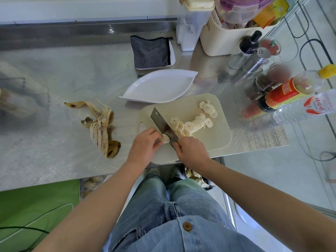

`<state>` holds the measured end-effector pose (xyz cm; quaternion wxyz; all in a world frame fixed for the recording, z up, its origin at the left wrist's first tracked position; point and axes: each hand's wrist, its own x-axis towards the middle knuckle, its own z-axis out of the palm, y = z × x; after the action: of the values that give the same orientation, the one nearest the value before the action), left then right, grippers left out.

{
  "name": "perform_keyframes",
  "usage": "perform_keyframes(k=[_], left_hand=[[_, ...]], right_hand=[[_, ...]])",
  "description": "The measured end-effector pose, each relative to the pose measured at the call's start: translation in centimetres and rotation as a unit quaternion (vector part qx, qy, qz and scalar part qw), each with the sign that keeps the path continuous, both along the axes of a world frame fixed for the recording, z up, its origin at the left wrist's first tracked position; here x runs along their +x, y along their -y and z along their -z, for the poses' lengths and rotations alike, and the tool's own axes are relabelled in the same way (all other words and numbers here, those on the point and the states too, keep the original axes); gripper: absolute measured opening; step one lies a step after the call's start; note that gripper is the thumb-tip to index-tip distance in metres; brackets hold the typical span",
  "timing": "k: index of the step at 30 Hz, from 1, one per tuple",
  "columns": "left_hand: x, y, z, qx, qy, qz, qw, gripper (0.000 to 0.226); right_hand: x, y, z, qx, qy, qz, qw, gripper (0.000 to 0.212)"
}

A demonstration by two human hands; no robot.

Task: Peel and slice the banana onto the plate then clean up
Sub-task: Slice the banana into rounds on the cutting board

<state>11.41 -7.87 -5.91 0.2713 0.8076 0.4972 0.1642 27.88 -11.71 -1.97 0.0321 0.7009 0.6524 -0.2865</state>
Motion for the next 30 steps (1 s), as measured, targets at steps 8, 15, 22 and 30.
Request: perform_keyframes(k=[8, 15, 22, 30], left_hand=[[0.0, 0.1, 0.0, 0.002, -0.003, -0.009, 1.0, 0.016], [0.0, 0.1, 0.0, -0.001, 0.0, -0.013, 1.0, 0.015], [0.0, 0.1, 0.1, -0.002, 0.009, -0.011, 1.0, 0.012], [0.0, 0.1, 0.1, 0.004, 0.01, -0.005, 1.0, 0.012]], right_hand=[[1.1, -0.1, -2.0, 0.042, -0.037, -0.003, 0.998, 0.02], [1.0, 0.2, -2.5, 0.03, -0.031, -0.007, 0.999, 0.018], [0.7, 0.4, -2.2, 0.001, -0.016, -0.016, 1.0, 0.019], [-0.6, 0.1, -0.1, -0.012, -0.009, 0.002, 1.0, 0.022]])
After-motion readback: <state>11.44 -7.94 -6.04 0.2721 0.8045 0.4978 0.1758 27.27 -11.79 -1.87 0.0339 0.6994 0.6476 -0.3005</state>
